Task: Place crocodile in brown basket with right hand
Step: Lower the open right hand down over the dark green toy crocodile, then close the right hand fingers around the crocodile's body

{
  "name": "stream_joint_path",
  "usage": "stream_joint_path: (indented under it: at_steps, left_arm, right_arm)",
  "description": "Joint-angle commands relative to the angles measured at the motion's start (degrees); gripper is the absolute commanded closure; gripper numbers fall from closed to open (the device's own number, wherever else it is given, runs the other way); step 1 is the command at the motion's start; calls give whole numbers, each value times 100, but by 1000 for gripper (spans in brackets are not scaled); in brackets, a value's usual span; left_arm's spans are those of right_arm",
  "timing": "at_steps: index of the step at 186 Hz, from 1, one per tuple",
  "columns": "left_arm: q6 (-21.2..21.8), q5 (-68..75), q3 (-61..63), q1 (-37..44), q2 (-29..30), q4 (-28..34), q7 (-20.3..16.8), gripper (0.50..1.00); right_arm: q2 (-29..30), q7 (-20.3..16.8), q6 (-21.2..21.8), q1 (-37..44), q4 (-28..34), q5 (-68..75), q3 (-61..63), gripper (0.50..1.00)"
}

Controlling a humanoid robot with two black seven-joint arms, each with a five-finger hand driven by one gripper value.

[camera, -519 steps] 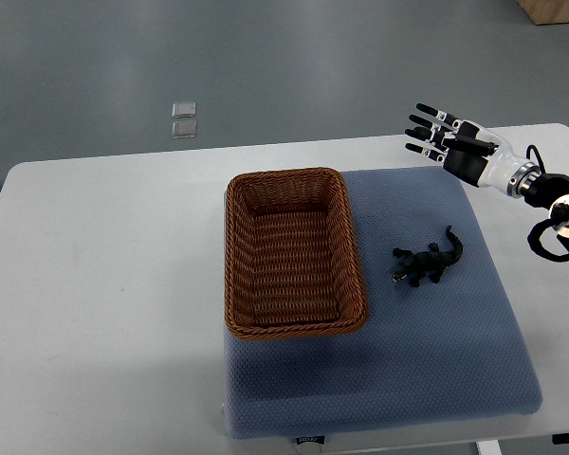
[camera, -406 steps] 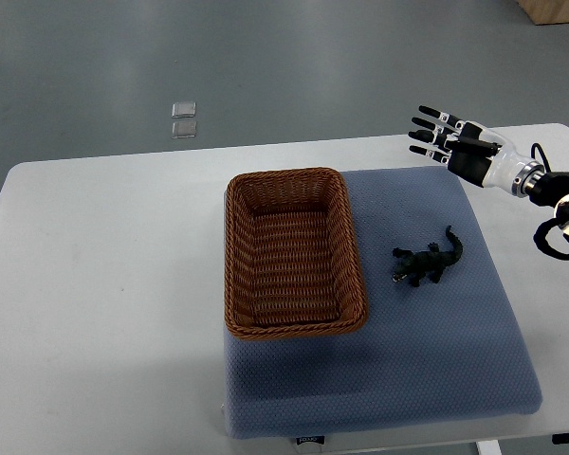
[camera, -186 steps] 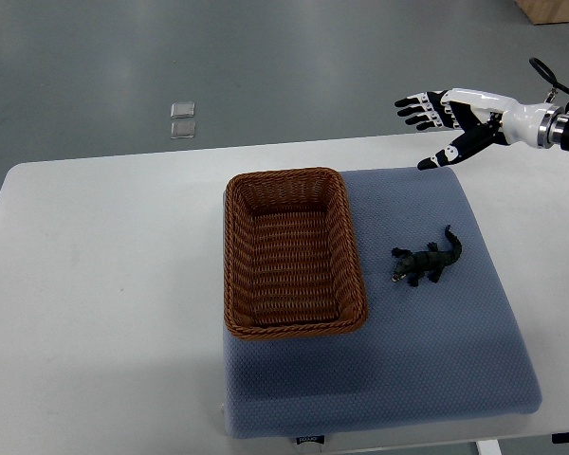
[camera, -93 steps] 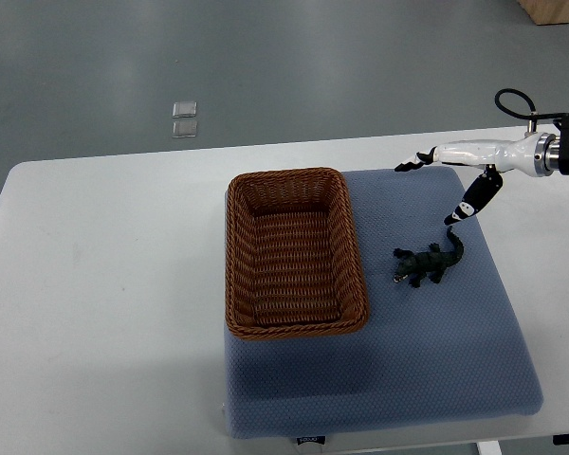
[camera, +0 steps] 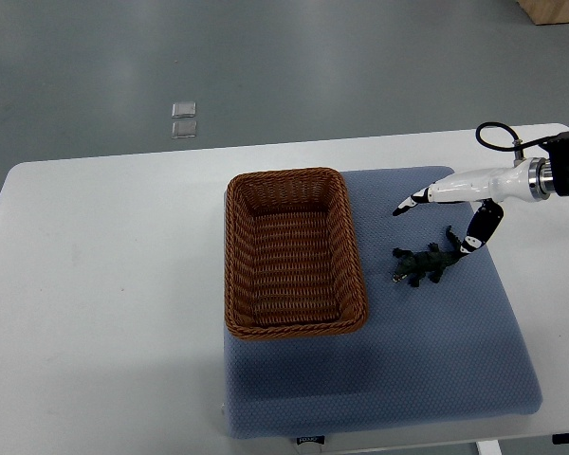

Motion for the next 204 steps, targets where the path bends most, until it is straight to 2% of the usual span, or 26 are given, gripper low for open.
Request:
stream_joint_path:
  at_steps: [1, 20, 103, 137, 204]
  left_arm:
    - [0, 0, 0, 0, 0, 0, 0, 500]
    - [0, 0, 0, 0, 0, 0, 0, 500]
    - [0, 0, 0, 0, 0, 0, 0, 500]
    - [0, 0, 0, 0, 0, 0, 0, 500]
    - [0, 0, 0, 0, 0, 0, 0, 500]
  right_arm:
    - [37, 6, -151, -103, 6, -42, -47, 570]
    - [54, 4, -432, -112, 6, -60, -126, 572]
    - [221, -48, -757, -297, -363, -130, -337, 572]
    - [415, -57, -1135, -446, -627, -121, -337, 574]
    - [415, -57, -1223, -481, -635, -60, -328, 599]
